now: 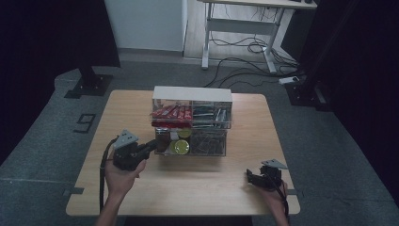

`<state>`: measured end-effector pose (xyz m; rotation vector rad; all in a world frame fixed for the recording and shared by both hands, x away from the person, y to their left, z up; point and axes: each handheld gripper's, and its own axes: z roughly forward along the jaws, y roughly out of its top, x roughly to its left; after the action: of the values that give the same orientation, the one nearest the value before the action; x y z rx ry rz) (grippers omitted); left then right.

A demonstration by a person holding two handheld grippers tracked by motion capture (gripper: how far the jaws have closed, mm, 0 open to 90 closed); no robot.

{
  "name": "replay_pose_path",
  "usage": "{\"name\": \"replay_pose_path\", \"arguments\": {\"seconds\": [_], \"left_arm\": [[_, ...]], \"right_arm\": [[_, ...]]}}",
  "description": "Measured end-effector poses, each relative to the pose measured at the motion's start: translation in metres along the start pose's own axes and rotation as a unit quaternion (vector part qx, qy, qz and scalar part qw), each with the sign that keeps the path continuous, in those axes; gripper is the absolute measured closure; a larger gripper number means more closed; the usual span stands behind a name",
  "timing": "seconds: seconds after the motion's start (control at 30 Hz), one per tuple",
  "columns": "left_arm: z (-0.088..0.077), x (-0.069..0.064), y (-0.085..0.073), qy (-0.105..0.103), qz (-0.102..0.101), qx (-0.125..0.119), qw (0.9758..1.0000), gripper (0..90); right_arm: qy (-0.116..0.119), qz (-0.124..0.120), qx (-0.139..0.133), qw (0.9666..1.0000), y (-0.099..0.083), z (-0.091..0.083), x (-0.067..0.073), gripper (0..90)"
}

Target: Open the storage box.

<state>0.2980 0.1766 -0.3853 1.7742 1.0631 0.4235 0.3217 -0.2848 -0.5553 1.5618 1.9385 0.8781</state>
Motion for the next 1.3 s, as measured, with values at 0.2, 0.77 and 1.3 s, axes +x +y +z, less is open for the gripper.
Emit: {"name": "replay_pose_path", "arguments": {"seconds": [0.2, 0.77, 1.3], "left_arm": [[0.005, -0.001, 0.008, -0.005, 0.003, 0.000, 1.0000, 90.0], [0.014, -0.002, 0.028, -0.023, 0.003, 0.004, 0.9997, 90.0], [0.028, 0.001, 0.042, -0.029, -0.001, 0.010, 0.9995, 90.0]], "right_arm": [[0.000, 0.000, 0.000, 1.0000, 0.000, 0.000, 0.000, 15.8], [0.000, -0.001, 0.000, 1.0000, 0.000, 0.000, 0.000, 16.0], [-0.001, -0.001, 0.000, 1.0000, 0.000, 0.000, 0.000, 16.0]]}}
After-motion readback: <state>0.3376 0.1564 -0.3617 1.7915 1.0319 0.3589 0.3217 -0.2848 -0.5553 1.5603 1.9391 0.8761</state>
